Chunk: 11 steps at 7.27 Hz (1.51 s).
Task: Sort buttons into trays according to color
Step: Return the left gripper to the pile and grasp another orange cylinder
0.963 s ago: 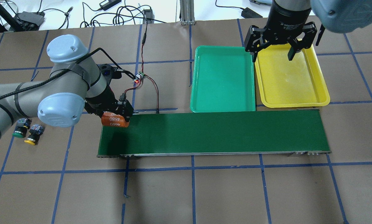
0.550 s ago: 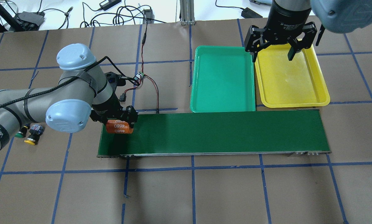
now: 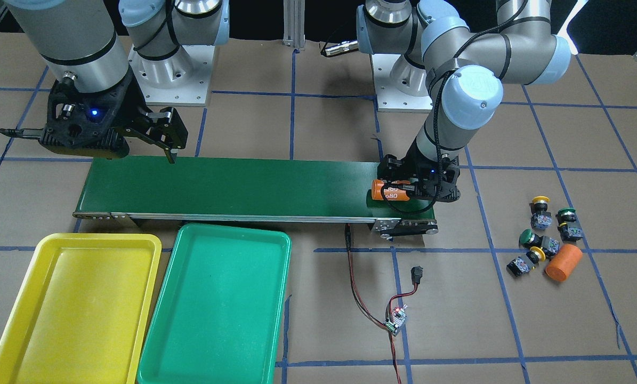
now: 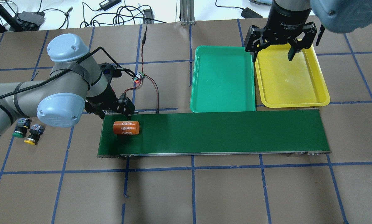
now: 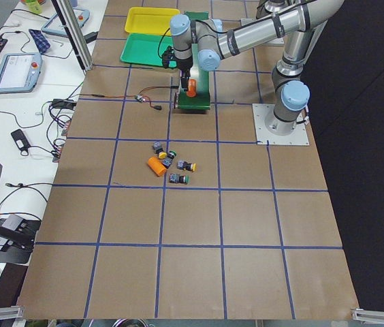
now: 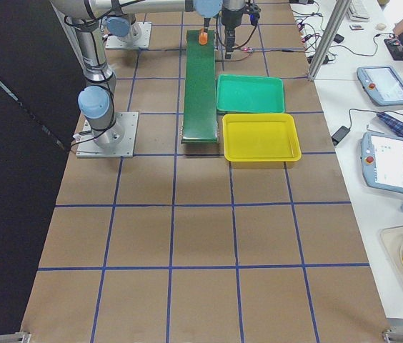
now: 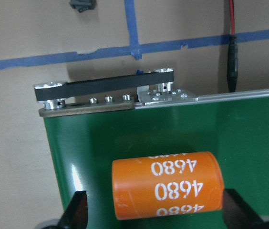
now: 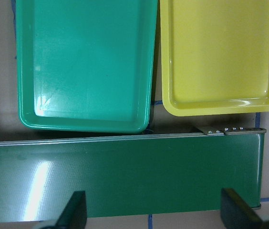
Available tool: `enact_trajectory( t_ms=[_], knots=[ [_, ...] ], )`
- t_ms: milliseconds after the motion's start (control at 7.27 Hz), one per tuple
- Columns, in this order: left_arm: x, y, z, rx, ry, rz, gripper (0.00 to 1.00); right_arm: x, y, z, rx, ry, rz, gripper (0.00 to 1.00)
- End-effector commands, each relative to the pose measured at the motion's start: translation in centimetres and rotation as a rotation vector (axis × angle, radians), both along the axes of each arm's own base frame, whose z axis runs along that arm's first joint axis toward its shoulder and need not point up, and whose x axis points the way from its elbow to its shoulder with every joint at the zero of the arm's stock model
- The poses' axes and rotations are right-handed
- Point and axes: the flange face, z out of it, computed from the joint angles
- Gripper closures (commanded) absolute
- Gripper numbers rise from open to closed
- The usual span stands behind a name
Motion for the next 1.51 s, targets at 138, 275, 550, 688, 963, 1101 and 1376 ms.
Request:
enact_trajectory(
  t_ms=[138, 275, 550, 688, 963, 1101, 1376],
  knots=[
    [12.7, -8.8, 2.8, -0.063, 0.001, -0.145, 0.00, 0.0, 0.0, 0.0, 0.000, 0.000, 0.000, 0.00],
    [20.0, -11.6, 1.6, -0.063, 0.006, -0.251, 0.00, 0.0, 0.0, 0.0, 0.000, 0.000, 0.000, 0.00],
    [31.3, -15.8, -1.4, -0.067, 0.008, -0.381, 0.00, 0.0, 0.0, 0.0, 0.000, 0.000, 0.000, 0.00],
    [35.2, -16.2, -4.0, -0.048, 0.026, -0.424, 0.00, 0.0, 0.0, 0.0, 0.000, 0.000, 0.000, 0.00],
    [37.8, -14.1, -8.0, 0.005, 0.071, -0.488, 0.00, 0.0, 0.0, 0.0, 0.000, 0.000, 0.000, 0.00],
    [38.7, -13.6, -8.8, 0.013, 0.066, -0.477, 0.00, 0.0, 0.0, 0.0, 0.000, 0.000, 0.000, 0.00],
    [38.4, -13.0, -11.5, 0.037, 0.096, -0.472, 0.00, 0.0, 0.0, 0.0, 0.000, 0.000, 0.000, 0.00]
  ],
)
